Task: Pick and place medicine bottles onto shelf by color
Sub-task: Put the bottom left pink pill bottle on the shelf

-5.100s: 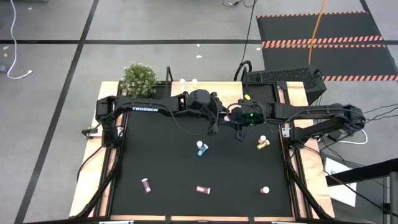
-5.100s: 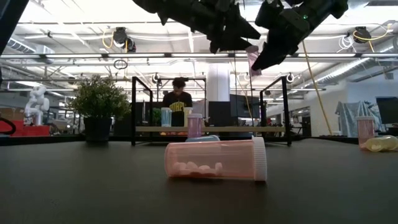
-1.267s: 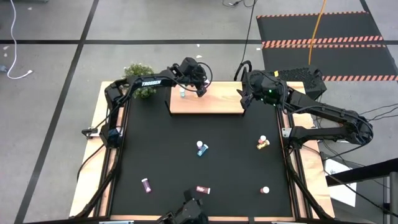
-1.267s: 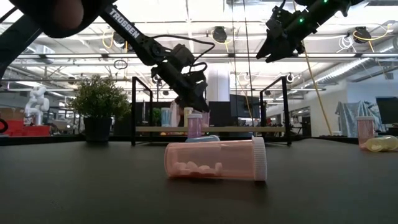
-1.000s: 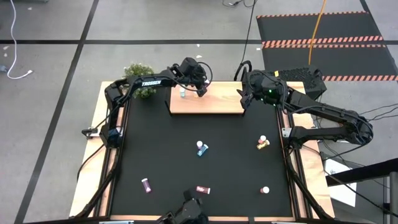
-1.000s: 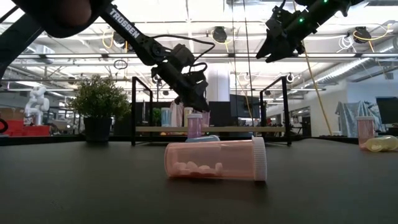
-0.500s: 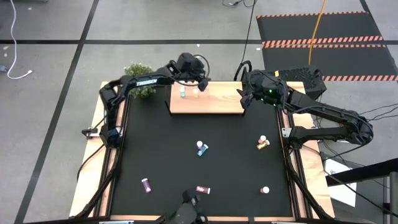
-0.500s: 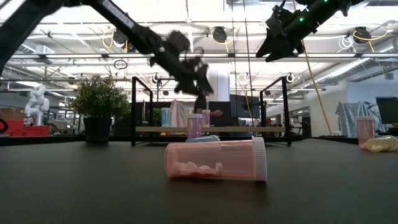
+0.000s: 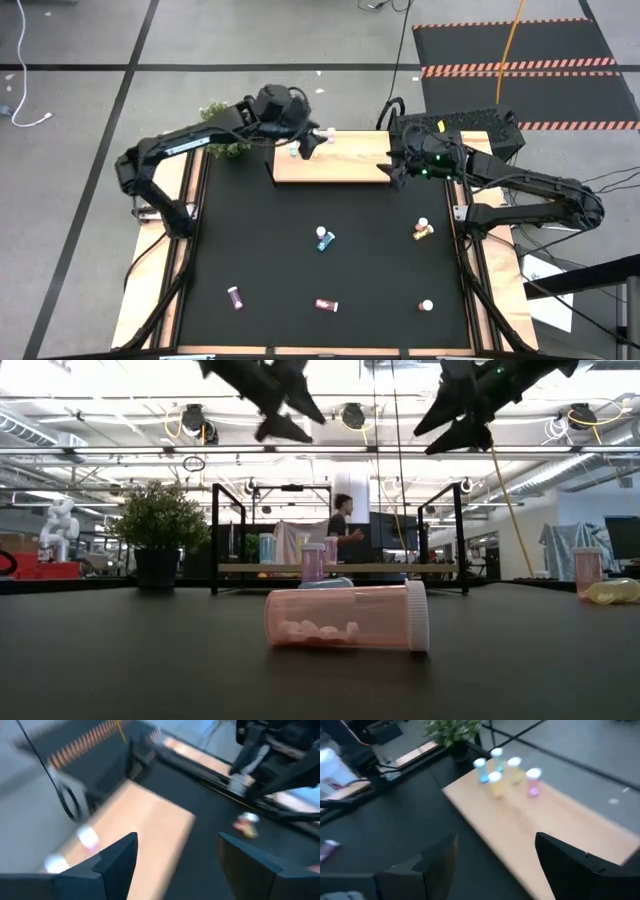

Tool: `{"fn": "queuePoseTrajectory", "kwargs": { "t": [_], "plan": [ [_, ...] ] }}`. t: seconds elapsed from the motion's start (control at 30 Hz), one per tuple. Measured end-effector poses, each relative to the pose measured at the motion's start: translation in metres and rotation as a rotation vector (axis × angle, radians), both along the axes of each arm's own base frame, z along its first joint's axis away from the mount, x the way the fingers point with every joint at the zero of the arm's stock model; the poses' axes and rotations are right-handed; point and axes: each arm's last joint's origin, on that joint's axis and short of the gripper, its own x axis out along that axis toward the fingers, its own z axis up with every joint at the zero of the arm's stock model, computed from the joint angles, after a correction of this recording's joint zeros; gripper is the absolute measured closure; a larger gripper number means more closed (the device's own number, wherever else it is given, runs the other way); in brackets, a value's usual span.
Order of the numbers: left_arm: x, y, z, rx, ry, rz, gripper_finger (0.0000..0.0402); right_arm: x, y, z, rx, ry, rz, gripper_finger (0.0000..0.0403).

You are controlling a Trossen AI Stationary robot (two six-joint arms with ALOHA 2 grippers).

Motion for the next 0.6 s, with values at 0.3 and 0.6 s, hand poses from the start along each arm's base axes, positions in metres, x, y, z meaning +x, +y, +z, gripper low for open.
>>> {"fn": "queuePoseTrajectory", "kwargs": {
  "t": [0.3, 0.6],
  "plan": [
    [-0.032, -0.081, -0.01, -0.417, 0.384, 0.092, 0.0177, 0.015, 0.061, 0.002, -0.031, -0.036, 0.185, 0.0171],
    [-0.076, -0.158, -0.011, -0.39, 0.776, 0.143, 0.0218, 0.053, 0.113, -0.013, -0.053, -0.097, 0.323, 0.0189]
  ]
}}
